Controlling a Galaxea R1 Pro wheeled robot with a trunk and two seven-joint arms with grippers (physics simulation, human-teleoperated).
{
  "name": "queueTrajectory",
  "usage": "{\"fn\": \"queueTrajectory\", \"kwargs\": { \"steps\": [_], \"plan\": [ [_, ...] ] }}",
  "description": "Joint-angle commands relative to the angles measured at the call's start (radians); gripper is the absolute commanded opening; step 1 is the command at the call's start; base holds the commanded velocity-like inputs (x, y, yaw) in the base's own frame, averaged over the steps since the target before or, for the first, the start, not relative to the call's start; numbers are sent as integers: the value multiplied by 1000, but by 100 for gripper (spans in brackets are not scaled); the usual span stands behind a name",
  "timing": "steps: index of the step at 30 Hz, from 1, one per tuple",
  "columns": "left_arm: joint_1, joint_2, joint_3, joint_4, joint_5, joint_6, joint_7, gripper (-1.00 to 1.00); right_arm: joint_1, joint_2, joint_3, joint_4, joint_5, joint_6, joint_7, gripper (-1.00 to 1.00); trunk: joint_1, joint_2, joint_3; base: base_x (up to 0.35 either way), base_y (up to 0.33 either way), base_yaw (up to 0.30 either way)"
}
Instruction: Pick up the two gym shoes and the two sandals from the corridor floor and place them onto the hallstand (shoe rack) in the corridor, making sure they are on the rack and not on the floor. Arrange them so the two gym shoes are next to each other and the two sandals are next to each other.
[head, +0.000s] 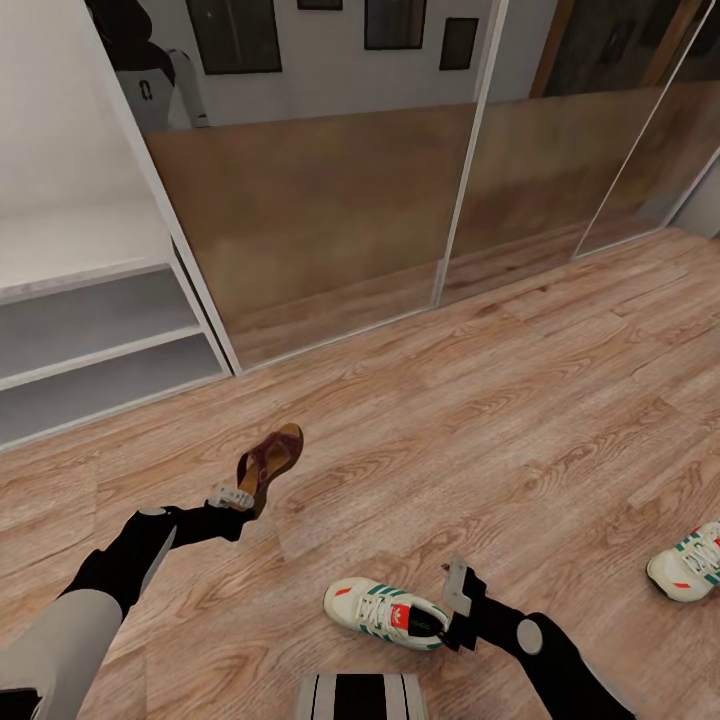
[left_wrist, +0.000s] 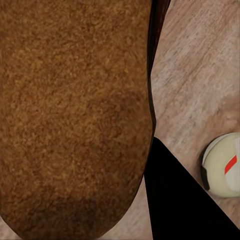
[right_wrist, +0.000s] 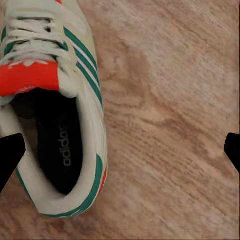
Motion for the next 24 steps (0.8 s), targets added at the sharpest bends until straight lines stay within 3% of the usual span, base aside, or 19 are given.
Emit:
{"fn": "queueTrajectory", "kwargs": {
  "steps": [1,6,15,24],
  "plan": [
    [0,-1,5,-2,-7,3,-8,-100,0,5,0,-7,11,-6,5,100,0,0,-1,0,0,0],
    [-2,-2,5,-2,-6,-3,-9,-100,0,32,-2,-26,11,-7,20,100,0,0,-1,0,0,0],
    [-5,-2,5,-3,-6,-3,-10,-100,0,37,-2,-29,11,-7,23,100,3,-2,-28,0,0,0],
    [-5,-2,5,-3,-6,-3,-10,-100,0,39,-1,-25,13,-7,23,100,3,-2,-28,0,0,0]
  ]
}}
